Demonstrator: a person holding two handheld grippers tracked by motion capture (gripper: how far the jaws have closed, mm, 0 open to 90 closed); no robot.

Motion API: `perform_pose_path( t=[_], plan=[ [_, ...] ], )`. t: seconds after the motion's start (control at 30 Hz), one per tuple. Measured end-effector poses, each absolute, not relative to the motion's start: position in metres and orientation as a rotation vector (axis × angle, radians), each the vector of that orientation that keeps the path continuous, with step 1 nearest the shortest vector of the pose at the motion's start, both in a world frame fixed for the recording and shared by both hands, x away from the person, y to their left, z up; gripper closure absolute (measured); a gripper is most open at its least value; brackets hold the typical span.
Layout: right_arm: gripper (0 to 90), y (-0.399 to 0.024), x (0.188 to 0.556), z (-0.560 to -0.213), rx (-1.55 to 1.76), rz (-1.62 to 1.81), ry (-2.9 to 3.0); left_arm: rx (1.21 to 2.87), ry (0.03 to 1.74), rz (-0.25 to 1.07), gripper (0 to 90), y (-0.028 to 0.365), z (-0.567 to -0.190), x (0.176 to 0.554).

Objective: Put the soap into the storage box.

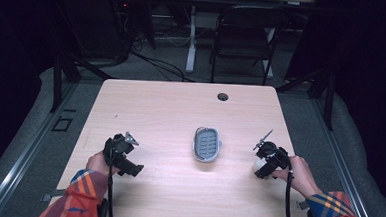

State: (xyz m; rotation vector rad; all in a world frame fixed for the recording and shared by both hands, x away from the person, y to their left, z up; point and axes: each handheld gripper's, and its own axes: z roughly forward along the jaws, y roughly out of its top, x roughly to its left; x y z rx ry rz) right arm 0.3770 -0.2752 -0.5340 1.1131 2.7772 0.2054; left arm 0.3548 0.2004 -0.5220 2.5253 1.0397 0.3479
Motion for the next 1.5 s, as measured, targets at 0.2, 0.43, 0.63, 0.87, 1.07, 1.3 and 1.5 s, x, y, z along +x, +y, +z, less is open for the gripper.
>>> perform_pose_path(
  t=[0.2, 0.43, 0.63, 0.87, 1.07, 1.3, 1.5],
  plan=[
    [23.7, -0.268, 0.379, -0.533, 1.087, 0.200, 2.794, 2.527, 1.040, 0.348, 0.6, 0.201, -0.522, 0.355],
    [23.7, -0.260, 0.383, -0.534, 1.049, 0.174, 2.799, 2.528, 1.040, 0.348, 0.7, 0.201, -0.522, 0.355],
    [23.8, -0.255, 0.386, -0.533, 1.038, 0.194, 2.793, 2.528, 1.038, 0.345, 0.7, 0.201, -0.522, 0.355],
    [23.7, -0.250, 0.391, -0.531, 1.019, 0.179, 2.793, 2.529, 1.037, 0.342, 0.7, 0.201, -0.522, 0.355],
    [23.7, -0.245, 0.395, -0.531, 1.005, 0.186, 2.789, 2.530, 1.036, 0.345, 0.8, 0.200, -0.522, 0.355],
    [23.8, -0.234, 0.399, -0.530, 0.969, 0.175, 2.788, 2.532, 1.036, 0.347, 0.8, 0.201, -0.522, 0.355],
    [23.7, -0.227, 0.402, -0.531, 0.964, 0.187, 2.779, 2.532, 1.035, 0.348, 0.9, 0.200, -0.522, 0.355]
  ],
)
